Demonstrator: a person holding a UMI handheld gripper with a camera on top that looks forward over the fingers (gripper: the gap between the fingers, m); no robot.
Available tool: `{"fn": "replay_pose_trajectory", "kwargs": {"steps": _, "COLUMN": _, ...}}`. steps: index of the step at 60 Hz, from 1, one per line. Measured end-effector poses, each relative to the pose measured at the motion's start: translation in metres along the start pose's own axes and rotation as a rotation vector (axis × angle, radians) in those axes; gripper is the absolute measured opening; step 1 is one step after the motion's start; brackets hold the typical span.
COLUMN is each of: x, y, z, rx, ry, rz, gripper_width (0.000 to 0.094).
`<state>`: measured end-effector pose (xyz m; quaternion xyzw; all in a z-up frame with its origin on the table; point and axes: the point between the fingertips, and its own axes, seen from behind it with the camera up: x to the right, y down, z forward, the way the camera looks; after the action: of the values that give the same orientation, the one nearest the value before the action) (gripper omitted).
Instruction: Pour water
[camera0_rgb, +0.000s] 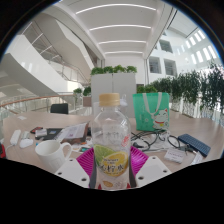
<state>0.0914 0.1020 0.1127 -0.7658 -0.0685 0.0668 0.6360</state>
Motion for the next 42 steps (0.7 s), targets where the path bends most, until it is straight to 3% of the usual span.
{"fn": "replay_pose_trajectory", "kwargs": {"steps": 4, "x": 0.008, "y": 0.022, "z": 0.002, "rx": -0.006, "ry": 0.002, "rz": 0.028, "gripper_width": 0.0485}}
{"fn": "replay_pose_trajectory", "kwargs": {"steps": 8, "x": 0.009, "y": 0.015, "z": -0.002, "rx": 0.072, "ry": -0.019, "rz": 0.077, "gripper_width": 0.0481}}
{"fn": "replay_pose_trajectory", "kwargs": {"steps": 18, "x": 0.008, "y": 0.015, "z": 0.002, "rx": 0.081, "ry": -0.037, "rz": 0.066, "gripper_width": 0.0504}}
{"fn": "replay_pose_trajectory", "kwargs": {"steps": 25, "x": 0.011, "y": 0.027, "z": -0.001, "rx": -0.014, "ry": -0.015, "rz": 0.041, "gripper_width": 0.0583}}
{"fn": "replay_pose_trajectory", "kwargs": {"steps": 32, "x": 0.011, "y": 0.030, "z": -0.028, "rx": -0.108, "ry": 0.013, "rz": 0.004, "gripper_width": 0.0858}}
{"fn": "replay_pose_trajectory", "kwargs": {"steps": 42, "x": -0.016, "y": 0.000, "z": -0.098, "rx": -0.145, "ry": 0.039, "rz": 0.013, "gripper_width": 0.0838}}
